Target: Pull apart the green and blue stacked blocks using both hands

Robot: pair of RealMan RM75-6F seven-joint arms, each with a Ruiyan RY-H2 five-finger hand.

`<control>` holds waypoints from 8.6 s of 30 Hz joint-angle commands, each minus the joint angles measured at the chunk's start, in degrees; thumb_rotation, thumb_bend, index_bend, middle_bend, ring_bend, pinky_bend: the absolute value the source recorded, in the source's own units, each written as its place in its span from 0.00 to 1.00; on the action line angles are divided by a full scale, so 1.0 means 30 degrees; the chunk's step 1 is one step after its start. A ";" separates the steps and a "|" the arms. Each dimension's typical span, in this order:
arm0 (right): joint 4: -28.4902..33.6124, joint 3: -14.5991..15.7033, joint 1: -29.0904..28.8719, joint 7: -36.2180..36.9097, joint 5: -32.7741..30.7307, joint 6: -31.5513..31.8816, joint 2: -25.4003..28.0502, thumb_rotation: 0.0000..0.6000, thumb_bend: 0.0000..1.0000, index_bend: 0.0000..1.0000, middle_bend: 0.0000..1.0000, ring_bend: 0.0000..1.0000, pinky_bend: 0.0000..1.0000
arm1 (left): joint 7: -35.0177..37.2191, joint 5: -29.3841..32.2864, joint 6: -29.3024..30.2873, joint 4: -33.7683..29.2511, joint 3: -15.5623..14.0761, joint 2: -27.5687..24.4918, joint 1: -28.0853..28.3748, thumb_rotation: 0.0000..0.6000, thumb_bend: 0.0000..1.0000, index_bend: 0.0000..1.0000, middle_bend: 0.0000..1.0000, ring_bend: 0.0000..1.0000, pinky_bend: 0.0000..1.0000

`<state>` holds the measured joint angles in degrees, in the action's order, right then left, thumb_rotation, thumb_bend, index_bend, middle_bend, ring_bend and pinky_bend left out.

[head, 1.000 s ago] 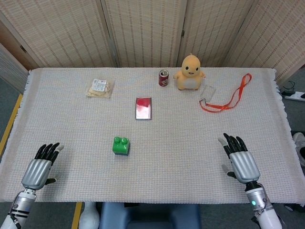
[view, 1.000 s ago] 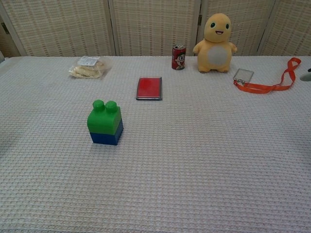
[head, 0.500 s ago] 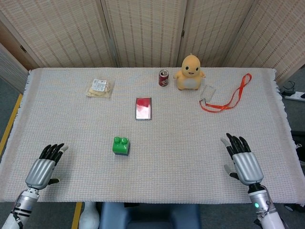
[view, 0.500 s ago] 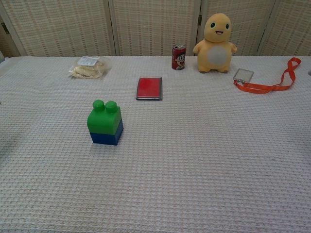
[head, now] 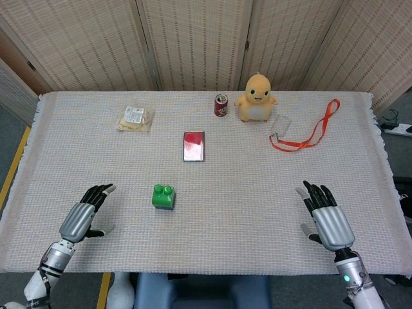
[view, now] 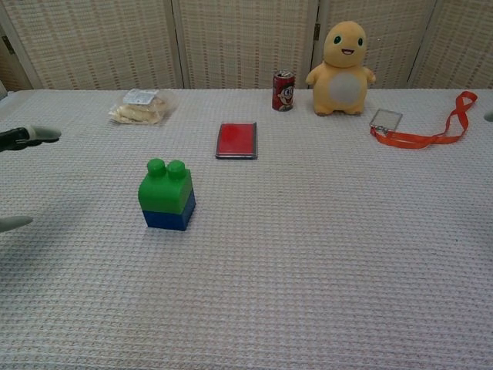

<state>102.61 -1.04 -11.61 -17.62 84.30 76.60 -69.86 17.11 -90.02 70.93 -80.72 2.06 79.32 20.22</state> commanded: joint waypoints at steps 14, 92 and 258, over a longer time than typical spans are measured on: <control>0.0068 -0.0258 -0.0102 0.0628 -0.0324 -0.0247 0.0358 1.00 0.36 0.00 0.00 0.00 0.00 | 0.3246 0.3841 -0.4809 0.1114 0.2436 0.3761 0.3315 1.00 0.22 0.00 0.13 0.00 0.00; -0.7683 0.0412 -0.5813 2.2721 0.4502 -0.4597 -0.5513 1.00 0.36 0.00 0.00 0.00 0.00 | 0.4602 0.3649 0.1169 -0.1412 0.3071 0.6463 0.1775 1.00 0.39 0.58 0.87 0.33 0.00; -0.5419 -0.2666 -0.9206 0.2398 -0.7105 -0.8052 -0.7472 1.00 0.36 0.85 0.52 0.39 0.23 | 0.6296 0.3966 -0.2182 0.4779 0.2403 0.6914 0.1923 1.00 0.40 0.55 0.87 0.32 0.00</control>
<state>85.81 -9.00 -39.12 -10.66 63.38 53.06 -92.71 35.79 -77.95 64.58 -66.54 9.37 99.87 25.82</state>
